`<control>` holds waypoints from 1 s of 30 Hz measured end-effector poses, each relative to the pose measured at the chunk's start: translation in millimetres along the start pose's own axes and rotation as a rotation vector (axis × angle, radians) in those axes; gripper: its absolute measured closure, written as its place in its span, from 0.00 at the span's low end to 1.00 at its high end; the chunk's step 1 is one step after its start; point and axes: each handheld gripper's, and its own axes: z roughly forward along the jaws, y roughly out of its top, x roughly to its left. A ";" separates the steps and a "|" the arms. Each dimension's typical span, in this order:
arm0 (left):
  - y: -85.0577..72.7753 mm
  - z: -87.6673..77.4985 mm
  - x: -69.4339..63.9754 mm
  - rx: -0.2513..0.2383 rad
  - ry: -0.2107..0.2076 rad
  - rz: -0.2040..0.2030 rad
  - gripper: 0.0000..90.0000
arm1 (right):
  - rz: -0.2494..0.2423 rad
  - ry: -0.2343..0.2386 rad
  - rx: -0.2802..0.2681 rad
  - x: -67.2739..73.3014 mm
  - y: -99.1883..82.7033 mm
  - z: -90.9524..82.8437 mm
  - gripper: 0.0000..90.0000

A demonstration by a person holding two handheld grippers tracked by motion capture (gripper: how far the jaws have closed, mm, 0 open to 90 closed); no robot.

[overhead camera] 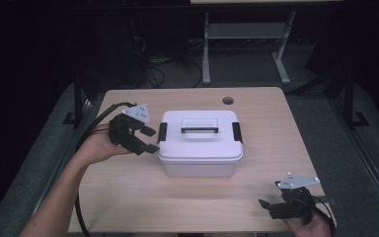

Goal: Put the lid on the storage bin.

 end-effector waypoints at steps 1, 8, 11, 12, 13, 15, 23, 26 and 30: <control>-2.1 -0.5 -0.4 0.001 0.003 0.003 0.44 | 0.001 0.000 0.000 0.1 0.0 0.1 0.17; -17.9 -3.4 -1.6 0.000 0.011 -0.024 0.44 | -0.002 -0.006 -0.004 -0.7 -0.2 -0.5 0.17; -25.4 -4.0 -2.4 0.006 0.015 -0.027 0.44 | 0.000 -0.008 -0.005 -0.9 -0.1 -0.7 0.17; -27.9 -3.5 -3.2 -0.001 0.016 -0.039 0.44 | 0.001 -0.009 -0.005 -0.7 -0.1 -0.9 0.17; -30.4 -3.5 -3.8 0.001 0.018 -0.040 0.44 | -0.001 -0.008 -0.006 -0.9 -0.1 -0.6 0.17; -35.7 -3.2 -5.4 0.001 0.021 -0.050 0.44 | -0.003 -0.010 -0.004 -1.0 -0.3 -0.3 0.17; -60.7 -2.3 -9.4 0.009 0.029 -0.079 0.43 | -0.002 -0.009 0.002 -0.2 -1.3 0.5 0.17; -70.7 -0.8 -11.0 0.001 0.032 -0.098 0.43 | 0.005 -0.006 0.008 -0.1 -2.1 1.0 0.17; -81.3 1.2 -13.1 -0.006 0.034 -0.112 0.43 | 0.003 -0.009 0.006 0.3 -1.9 1.0 0.17</control>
